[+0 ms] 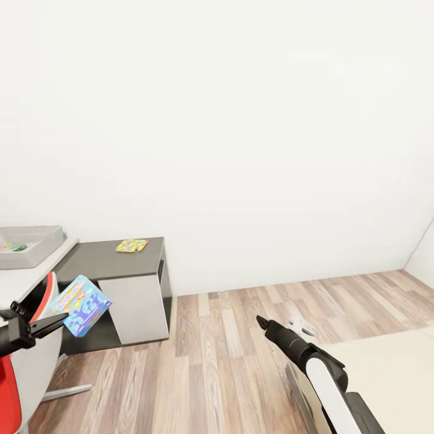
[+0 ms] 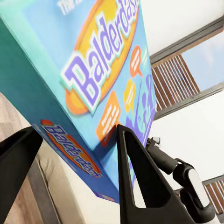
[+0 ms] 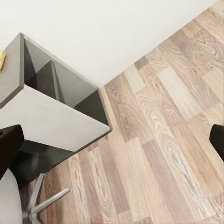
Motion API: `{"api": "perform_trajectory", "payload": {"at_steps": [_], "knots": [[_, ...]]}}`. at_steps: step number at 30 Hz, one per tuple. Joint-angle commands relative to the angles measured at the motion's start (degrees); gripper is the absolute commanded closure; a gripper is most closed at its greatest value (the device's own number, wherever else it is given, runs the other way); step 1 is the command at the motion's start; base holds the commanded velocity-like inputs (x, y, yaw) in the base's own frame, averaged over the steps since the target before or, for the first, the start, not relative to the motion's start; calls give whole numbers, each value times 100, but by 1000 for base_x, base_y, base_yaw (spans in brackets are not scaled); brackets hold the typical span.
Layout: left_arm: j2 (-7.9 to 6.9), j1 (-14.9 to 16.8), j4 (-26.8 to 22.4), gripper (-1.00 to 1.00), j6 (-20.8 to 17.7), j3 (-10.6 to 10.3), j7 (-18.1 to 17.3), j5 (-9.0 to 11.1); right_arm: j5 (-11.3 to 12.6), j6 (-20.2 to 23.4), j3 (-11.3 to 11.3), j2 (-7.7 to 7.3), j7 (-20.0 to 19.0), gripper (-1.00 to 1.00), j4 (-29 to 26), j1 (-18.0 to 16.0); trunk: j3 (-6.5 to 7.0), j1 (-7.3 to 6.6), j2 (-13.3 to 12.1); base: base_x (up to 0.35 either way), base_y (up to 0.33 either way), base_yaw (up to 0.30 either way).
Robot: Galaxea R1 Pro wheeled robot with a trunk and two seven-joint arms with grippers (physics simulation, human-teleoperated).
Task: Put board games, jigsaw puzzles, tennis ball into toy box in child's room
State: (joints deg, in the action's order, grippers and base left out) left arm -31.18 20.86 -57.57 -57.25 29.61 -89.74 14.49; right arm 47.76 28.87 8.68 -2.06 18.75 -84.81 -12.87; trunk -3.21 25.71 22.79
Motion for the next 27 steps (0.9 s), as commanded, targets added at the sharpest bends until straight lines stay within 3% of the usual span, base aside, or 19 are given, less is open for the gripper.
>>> {"api": "perform_trajectory", "payload": {"at_steps": [1,10,18,27], "knots": [[-2,6,0,100,-58,0,-26,8,58,4,11,-5,59,-100,-9,-6,-13,7,13,322,112,2],[5,6,0,100,-58,0,-26,13,58,4,11,-5,59,-100,-29,-5,2,7,13,265,56,101],[-2,6,0,100,-65,3,-26,35,58,4,11,-5,59,-100,-25,-5,25,7,13,31,2,225],[-3,6,0,100,-67,1,-26,36,58,4,13,-9,55,-100,-36,-5,27,7,13,1,0,26]]}}
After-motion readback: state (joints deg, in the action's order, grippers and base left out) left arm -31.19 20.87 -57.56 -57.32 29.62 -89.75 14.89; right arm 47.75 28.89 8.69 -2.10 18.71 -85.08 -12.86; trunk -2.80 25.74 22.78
